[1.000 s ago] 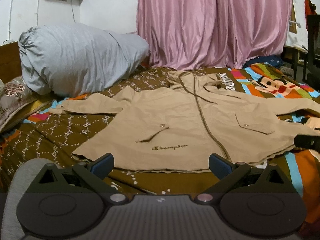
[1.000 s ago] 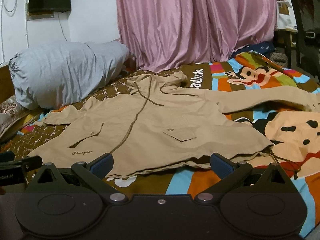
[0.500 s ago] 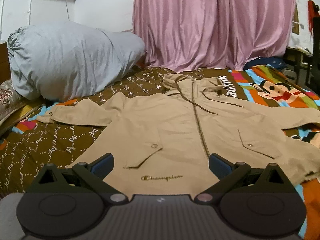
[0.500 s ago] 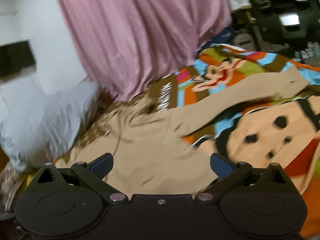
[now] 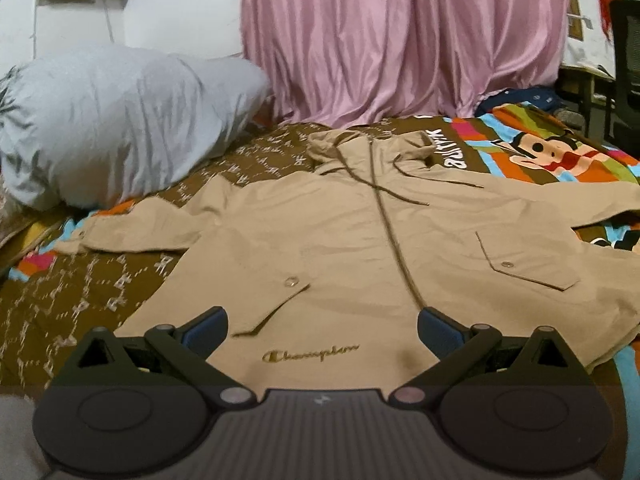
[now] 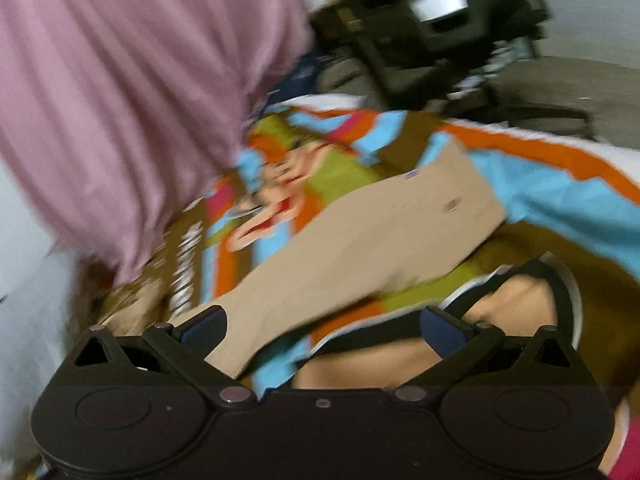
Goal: Fold large clothes
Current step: 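Reach the right gripper to the jacket sleeve cuff and grasp it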
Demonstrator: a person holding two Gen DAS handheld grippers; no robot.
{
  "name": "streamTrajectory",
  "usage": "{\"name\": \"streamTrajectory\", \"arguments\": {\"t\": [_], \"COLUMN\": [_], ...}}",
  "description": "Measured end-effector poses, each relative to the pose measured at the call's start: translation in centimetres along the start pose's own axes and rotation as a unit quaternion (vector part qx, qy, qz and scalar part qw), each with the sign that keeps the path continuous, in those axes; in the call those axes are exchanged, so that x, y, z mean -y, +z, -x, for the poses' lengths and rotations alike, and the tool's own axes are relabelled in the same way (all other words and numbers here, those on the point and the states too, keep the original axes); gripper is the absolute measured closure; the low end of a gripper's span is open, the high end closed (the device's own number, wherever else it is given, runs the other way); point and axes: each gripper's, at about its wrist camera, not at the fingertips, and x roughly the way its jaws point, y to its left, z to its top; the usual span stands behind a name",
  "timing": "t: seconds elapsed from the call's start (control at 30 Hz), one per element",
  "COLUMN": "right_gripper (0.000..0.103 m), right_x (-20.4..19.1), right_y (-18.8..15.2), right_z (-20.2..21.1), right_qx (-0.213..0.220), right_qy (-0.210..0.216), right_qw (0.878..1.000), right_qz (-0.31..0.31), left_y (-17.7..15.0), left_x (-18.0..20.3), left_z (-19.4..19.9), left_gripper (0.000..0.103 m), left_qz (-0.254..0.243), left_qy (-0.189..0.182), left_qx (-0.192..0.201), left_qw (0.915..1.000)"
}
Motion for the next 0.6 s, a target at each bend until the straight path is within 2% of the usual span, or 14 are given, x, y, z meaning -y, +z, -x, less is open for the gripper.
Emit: {"name": "streamTrajectory", "arguments": {"t": [0.07,0.13,0.2,0.33,0.43,0.6], "right_gripper": [0.002,0.009,0.013,0.026,0.051,0.058], "right_x": [0.7,1.1,2.0,2.6,3.0,3.5], "right_y": [0.8,1.5,2.0,2.1,2.0,2.0], "right_z": [-1.2,-2.9,-4.1,-6.3,-7.6,-8.9], "right_qx": [0.007,0.010,0.011,0.023,0.036,0.071], "right_qy": [-0.041,-0.067,-0.089,-0.130,-0.160,-0.189], "right_qw": [0.999,0.997,0.994,0.986,0.977,0.966], "right_qz": [-0.014,-0.033,-0.059,-0.106,-0.133,-0.159], "left_y": [0.4,1.6,3.2,6.3,7.5,6.3], "left_x": [0.1,-0.1,-0.5,-1.7,-2.5,-5.4], "left_z": [-0.8,-2.2,-3.9,-7.5,-10.0,-11.9], "left_gripper": [0.000,0.000,0.000,0.000,0.000,0.000], "left_qz": [-0.008,-0.009,0.004,0.031,0.039,0.070], "left_qy": [-0.006,-0.016,-0.022,-0.038,-0.029,0.014], "left_qx": [0.002,0.002,0.005,0.014,0.024,0.049], "left_qw": [0.9999,0.9998,0.9997,0.9987,0.9985,0.9963]}}
